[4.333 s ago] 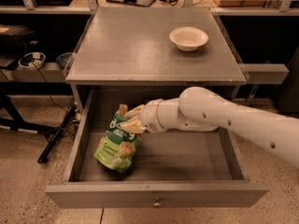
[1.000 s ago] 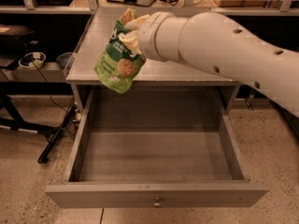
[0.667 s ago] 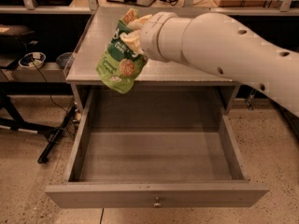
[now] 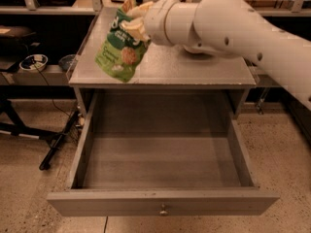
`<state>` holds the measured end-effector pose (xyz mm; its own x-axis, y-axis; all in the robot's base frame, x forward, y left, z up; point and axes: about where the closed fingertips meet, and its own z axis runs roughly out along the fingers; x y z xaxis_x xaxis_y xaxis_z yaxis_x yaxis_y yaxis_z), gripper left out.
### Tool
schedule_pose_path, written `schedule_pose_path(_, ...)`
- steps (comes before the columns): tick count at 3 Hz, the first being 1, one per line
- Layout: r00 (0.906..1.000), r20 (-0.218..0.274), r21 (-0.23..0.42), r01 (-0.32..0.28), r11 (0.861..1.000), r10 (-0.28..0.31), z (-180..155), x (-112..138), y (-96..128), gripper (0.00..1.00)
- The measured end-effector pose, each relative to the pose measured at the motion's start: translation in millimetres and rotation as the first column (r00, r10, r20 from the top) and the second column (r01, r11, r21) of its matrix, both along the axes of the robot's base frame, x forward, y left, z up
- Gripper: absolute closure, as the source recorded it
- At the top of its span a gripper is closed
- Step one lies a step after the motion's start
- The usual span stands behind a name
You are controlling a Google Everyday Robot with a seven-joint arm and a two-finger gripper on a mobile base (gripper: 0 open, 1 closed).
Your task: Pick green rice chip bag from top drawer and place on counter
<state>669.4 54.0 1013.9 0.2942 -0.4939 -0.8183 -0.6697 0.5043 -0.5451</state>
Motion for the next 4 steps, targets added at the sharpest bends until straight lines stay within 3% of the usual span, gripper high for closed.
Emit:
schedule_pose_path(2, 0.9987, 0.012, -0.002, -0.049, 0.999, 0.049, -9, 52, 6, 1.00)
schedule_pose_path(4, 0.9994, -0.035, -0.044, -0.006, 0.999, 0.005, -49, 68, 5, 1.00)
